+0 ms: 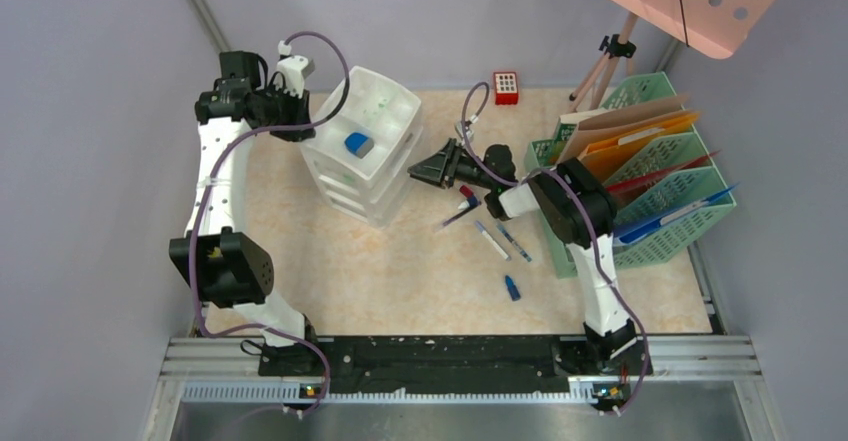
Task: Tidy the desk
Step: Open the drawer in the storage box.
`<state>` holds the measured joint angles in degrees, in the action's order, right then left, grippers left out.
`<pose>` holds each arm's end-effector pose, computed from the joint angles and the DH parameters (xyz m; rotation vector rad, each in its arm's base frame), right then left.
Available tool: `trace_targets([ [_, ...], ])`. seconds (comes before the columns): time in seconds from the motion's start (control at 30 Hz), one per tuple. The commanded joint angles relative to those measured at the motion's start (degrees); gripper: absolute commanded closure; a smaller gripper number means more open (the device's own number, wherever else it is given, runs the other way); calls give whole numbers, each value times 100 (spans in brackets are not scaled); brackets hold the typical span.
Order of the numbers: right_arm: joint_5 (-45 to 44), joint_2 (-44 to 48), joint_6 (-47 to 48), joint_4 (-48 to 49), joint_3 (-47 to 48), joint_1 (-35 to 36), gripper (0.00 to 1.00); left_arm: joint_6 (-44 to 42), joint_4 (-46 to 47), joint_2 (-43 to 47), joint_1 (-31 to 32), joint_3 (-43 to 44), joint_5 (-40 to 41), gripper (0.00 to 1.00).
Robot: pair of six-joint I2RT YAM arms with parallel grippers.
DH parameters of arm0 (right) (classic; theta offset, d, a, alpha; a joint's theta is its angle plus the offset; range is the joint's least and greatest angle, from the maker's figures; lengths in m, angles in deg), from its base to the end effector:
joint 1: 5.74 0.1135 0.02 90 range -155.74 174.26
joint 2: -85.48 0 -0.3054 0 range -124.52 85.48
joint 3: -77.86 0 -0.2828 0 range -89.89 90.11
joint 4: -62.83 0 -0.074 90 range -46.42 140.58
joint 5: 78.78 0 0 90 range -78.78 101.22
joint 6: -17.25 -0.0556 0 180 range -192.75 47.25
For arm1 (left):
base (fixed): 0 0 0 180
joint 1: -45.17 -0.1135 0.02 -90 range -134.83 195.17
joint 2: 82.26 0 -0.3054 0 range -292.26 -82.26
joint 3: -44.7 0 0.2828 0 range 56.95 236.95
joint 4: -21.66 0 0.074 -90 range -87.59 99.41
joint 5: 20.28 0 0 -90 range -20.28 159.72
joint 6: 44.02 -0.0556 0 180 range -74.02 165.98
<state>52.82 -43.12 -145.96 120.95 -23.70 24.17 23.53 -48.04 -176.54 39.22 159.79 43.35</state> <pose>0.4203 0.2844 0.1510 -0.0615 1.8162 1.8928 0.3890 0.0157 0.4252 0.5355 2.2705 -0.3140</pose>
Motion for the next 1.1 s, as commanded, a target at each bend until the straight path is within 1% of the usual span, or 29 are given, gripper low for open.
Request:
trace_targets([
  [0.0, 48, -146, 149, 85, 171, -47, 53, -92, -24, 349, -6, 7, -290, 100],
  [0.13, 67, -166, 152, 81, 144, -47, 53, -91, -12, 340, -11, 7, -313, 100],
  [0.47, 107, -376, -88, 241, 423, 1, 53, -48, 45, 317, -10, -11, -355, 100],
  [0.9, 189, -627, -509, 666, 709, 101, 53, -5, 62, 294, -10, 5, -364, 100],
  [1.07, 205, -705, -729, 969, 748, 127, 53, 9, 67, 281, -5, -6, -378, 100],
])
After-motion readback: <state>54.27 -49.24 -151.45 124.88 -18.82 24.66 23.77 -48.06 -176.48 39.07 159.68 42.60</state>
